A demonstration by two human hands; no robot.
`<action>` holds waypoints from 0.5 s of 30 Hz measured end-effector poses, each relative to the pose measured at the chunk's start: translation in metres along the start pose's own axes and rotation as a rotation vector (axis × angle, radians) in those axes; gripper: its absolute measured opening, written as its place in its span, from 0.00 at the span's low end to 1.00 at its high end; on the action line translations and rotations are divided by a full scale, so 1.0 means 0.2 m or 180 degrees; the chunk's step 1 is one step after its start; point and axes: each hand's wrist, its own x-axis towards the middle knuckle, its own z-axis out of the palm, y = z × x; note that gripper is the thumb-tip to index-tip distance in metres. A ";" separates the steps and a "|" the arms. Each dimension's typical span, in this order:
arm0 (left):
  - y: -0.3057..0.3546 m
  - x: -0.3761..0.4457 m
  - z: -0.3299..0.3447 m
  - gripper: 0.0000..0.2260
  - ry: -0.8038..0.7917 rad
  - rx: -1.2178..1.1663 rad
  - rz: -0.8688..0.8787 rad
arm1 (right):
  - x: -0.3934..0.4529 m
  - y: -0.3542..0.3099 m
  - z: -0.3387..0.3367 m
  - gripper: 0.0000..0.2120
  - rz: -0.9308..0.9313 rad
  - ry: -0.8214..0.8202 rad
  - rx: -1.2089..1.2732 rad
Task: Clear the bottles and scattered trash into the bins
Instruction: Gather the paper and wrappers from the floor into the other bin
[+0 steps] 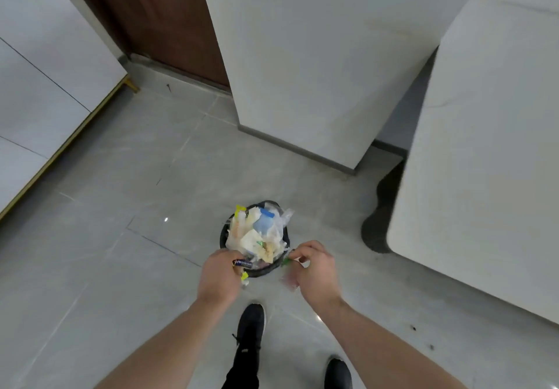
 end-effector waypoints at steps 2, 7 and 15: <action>-0.06 0.18 0.04 0.12 -0.0041 0.0017 0.0024 | 0.16 0.00 0.13 0.08 0.0018 -0.0031 -0.0082; -0.20 0.60 0.21 0.13 -0.0107 0.0063 0.0007 | 0.55 0.07 0.46 0.10 0.0184 0.0085 -0.0258; -0.38 1.02 0.53 0.13 -0.0366 -0.0072 -0.0340 | 0.95 0.21 0.78 0.11 0.0414 -0.0104 -0.0535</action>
